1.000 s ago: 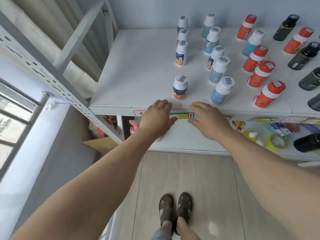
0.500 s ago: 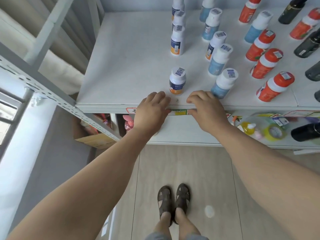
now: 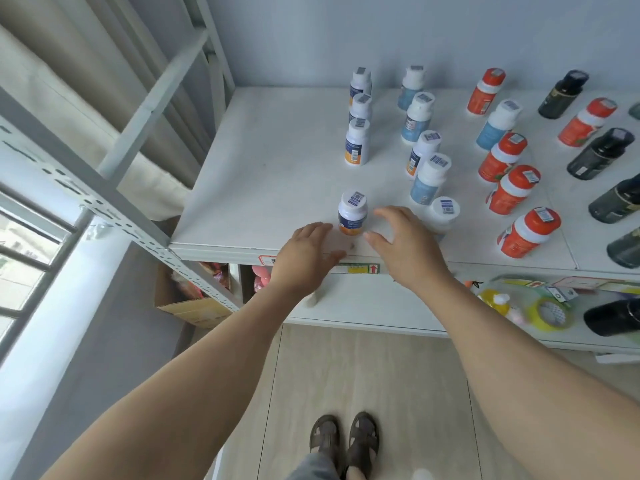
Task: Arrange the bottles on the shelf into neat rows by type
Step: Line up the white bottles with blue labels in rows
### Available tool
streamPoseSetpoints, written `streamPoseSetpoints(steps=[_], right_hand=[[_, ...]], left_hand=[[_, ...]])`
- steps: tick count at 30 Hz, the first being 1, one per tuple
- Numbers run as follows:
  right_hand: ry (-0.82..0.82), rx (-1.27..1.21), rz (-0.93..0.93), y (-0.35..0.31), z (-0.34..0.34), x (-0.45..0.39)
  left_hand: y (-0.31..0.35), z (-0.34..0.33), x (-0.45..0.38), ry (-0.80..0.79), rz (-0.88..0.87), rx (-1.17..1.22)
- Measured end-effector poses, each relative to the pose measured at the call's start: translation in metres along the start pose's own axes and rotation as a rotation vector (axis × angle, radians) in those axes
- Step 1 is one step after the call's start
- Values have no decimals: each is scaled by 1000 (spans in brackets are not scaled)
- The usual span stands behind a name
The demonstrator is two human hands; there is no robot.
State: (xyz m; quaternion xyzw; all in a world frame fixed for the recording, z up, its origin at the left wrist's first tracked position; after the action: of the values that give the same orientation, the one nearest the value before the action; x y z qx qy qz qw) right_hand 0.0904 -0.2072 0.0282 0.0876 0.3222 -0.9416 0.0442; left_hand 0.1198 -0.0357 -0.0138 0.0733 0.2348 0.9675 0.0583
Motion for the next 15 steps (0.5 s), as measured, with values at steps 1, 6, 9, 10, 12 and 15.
streamPoseSetpoints(steps=[1,6,9,10,12,15], right_hand=[[27,-43,10,-6,7,-9],[-157,-143,62,-28,2,-44],[-291,-177,48,-24,-13,-53],[-309,-176,41,-23,-16,-55],[-313,-172,11,-21,-17,-59],[-263,-214,-67,-20,-11,-67]], left_hand=[[0,1,-3,-24,35,33],[7,3,-18,-150,115,180],[18,5,-27,-152,127,230],[21,5,-28,-152,116,244],[22,7,-29,-155,96,305],[15,8,-32,-212,69,477]])
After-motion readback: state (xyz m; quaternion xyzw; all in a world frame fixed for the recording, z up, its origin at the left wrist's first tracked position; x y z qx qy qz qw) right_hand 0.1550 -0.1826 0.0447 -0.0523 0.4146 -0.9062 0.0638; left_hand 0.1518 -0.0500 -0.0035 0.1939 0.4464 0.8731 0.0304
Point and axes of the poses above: each hand's wrist, its own x-axis away from the middle knuckle, its own z-axis out of the back of the hand, y = z × x, the point moved 8 cm from there along -x, towards the middle knuckle, and after that the axes turned 10 degrees about z, right-handed, at the moved point
